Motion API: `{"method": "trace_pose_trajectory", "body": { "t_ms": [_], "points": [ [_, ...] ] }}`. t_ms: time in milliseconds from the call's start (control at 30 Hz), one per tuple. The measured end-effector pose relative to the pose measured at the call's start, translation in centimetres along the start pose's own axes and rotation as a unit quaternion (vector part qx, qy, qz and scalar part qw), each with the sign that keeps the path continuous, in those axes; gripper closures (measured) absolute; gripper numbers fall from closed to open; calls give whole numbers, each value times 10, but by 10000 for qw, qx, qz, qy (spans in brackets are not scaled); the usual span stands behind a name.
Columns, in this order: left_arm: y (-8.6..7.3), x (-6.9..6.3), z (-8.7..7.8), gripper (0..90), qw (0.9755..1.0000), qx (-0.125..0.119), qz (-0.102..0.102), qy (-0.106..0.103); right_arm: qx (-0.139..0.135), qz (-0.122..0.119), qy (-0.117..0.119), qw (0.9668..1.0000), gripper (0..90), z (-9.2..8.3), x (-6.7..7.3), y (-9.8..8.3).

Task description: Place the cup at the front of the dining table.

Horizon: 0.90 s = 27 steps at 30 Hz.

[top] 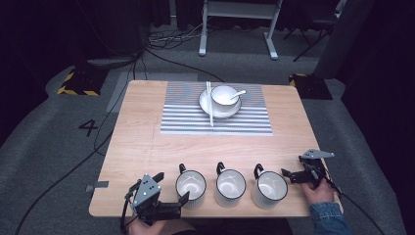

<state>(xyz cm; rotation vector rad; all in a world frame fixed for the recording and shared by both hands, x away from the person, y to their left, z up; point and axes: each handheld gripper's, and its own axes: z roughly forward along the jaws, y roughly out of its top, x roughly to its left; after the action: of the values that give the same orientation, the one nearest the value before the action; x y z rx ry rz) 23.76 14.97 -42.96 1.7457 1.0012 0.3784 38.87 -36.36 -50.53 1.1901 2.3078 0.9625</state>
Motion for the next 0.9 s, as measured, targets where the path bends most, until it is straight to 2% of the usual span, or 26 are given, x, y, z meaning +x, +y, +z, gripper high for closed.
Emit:
{"method": "trace_pose_trajectory", "body": {
  "t_ms": [33, 233, 333, 367, 467, 567, 767, 900],
  "points": [
    [0, -1, 4, 0, 9999, 97, 24, -59, 1, 7, -7, 10000, 4, 0, 0, 0],
    [-2, -7, 18, 0, 9997, 227, 96, -68, 0, 11, -6, 10000, 4, 0, 0, 0],
    [-3, -13, 27, 0, 9987, 366, 333, 107, 1, 9, -7, 10000, 4, 0, 0, 0],
    [-4, -15, 32, 0, 9979, 517, 388, 91, -2, 16, -10, 10000, 4, 0, 0, 0],
    [-6, -14, 36, 0, 9977, 535, 380, 170, 2, 8, -8, 10000, 4, 0, 0, 0],
    [-9, -13, 39, 0, 9986, 482, 209, 68, -4, 24, -10, 10000, 4, 0, 0, 0],
    [-17, -13, 50, 0, 9988, 467, 103, 76, -3, 23, -10, 10000, 4, 0, 0, 0],
    [-20, -12, 55, 0, 9982, 542, 243, 99, -2, 18, -11, 10000, 4, 0, 0, 0]
  ]
}}
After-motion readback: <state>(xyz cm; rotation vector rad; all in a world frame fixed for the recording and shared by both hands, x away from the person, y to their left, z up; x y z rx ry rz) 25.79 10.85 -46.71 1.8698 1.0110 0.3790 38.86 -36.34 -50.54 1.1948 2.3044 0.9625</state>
